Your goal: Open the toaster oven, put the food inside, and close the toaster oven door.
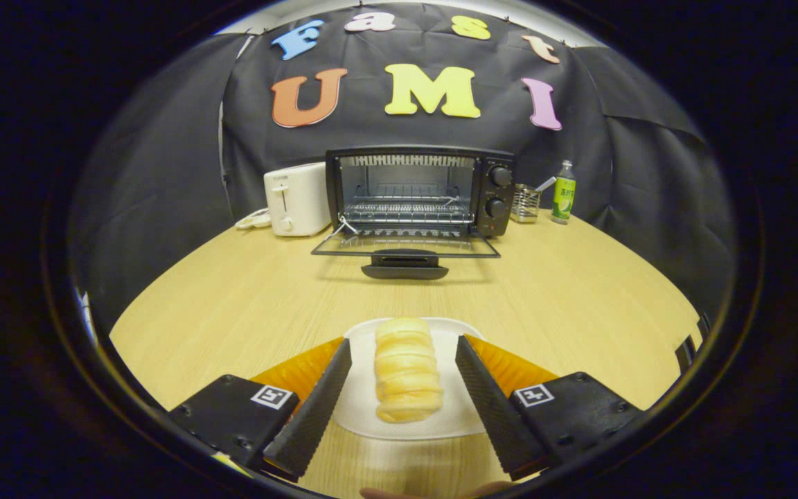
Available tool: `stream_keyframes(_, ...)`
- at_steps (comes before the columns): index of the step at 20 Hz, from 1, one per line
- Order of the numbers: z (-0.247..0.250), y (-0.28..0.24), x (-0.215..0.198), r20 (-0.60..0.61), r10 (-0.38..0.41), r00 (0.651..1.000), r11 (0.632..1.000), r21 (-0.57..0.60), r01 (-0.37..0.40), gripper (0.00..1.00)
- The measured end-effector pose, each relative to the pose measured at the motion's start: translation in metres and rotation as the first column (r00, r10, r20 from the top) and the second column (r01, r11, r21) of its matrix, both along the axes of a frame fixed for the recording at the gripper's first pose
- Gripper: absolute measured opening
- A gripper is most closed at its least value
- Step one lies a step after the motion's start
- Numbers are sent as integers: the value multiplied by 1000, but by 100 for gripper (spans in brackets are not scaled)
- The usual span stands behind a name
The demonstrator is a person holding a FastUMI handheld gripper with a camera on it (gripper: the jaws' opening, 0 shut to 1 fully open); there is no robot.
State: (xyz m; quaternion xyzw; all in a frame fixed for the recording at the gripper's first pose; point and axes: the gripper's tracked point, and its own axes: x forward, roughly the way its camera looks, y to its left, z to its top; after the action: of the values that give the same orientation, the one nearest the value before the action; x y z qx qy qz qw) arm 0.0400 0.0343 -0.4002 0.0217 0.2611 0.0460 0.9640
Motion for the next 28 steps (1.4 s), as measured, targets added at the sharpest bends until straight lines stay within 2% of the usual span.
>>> stream_keyframes(6,-29,-1,-8,-188,24,982,998,67,-12,98)
stream_keyframes(8,-21,-1,-6,-158,33,987,998,61,-24,93)
stream_keyframes(9,-26,-2,-8,-179,38,983,997,66,-27,79)
stream_keyframes(10,-26,-4,-7,-176,26,984,996,85,-11,71)
stream_keyframes(14,-23,-1,-8,-168,30,985,991,131,-8,64)
stream_keyframes(18,-11,2,-10,-151,37,988,970,245,1,61)
stream_keyframes(21,12,7,-11,-113,50,992,926,378,-3,59)
stream_keyframes(26,58,8,-6,-20,11,1000,805,593,3,58)
stream_keyframes(28,79,10,1,44,4,999,755,655,-32,58)
